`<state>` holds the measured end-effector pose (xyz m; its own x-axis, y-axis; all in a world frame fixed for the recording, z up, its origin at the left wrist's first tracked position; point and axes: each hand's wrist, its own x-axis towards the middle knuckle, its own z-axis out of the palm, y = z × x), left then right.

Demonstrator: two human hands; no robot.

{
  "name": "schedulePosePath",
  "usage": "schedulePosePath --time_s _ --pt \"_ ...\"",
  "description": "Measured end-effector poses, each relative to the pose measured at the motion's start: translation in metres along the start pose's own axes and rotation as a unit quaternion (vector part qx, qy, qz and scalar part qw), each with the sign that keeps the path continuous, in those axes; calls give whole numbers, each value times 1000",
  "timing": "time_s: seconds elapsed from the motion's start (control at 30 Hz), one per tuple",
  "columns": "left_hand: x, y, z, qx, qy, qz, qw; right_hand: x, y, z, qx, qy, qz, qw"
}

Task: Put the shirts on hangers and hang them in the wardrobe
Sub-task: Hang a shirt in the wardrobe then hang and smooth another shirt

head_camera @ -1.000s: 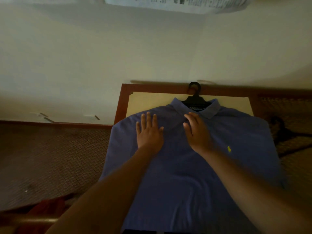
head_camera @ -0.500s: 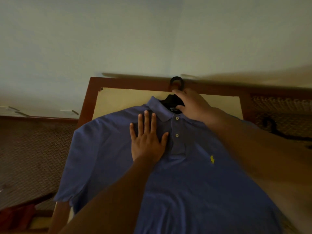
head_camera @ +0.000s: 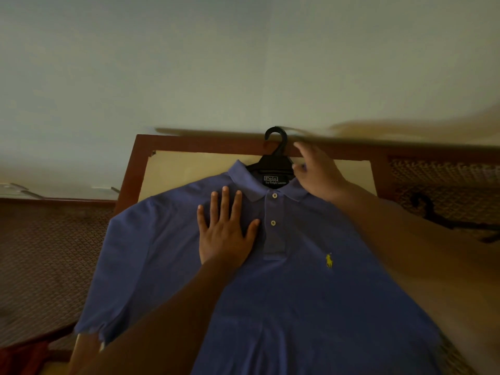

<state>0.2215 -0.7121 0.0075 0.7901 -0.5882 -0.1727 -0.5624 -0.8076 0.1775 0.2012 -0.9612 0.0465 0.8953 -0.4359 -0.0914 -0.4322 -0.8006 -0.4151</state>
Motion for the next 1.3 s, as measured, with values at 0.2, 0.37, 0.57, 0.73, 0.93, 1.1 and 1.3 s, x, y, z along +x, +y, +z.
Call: schedulePosePath --time_s 0.2,0.37,0.57,0.73,0.93,1.1,1.3 --pt "23 -7 -22 -99 82 -15 992 -15 23 -9 35 -70 103 992" --pt "79 -10 -53 -91 9 -30 995 -18 20 -4 37 -69 110 991" --pt "91 -8 -51 -23 -5 -13 1000 -17 16 -5 13 -75 104 992" --pt "92 -9 -52 -38 -14 -12 999 -22 13 -10 11 -98 113 989" --pt "81 -16 -64 -76 -14 21 997 -36 4 -23 83 -92 142 982" --pt "69 -19 -89 -59 -23 35 997 -50 -10 -46 100 -89 132 982" --pt "36 -14 -132 -110 13 85 990 -85 -33 -87 127 -76 121 981"
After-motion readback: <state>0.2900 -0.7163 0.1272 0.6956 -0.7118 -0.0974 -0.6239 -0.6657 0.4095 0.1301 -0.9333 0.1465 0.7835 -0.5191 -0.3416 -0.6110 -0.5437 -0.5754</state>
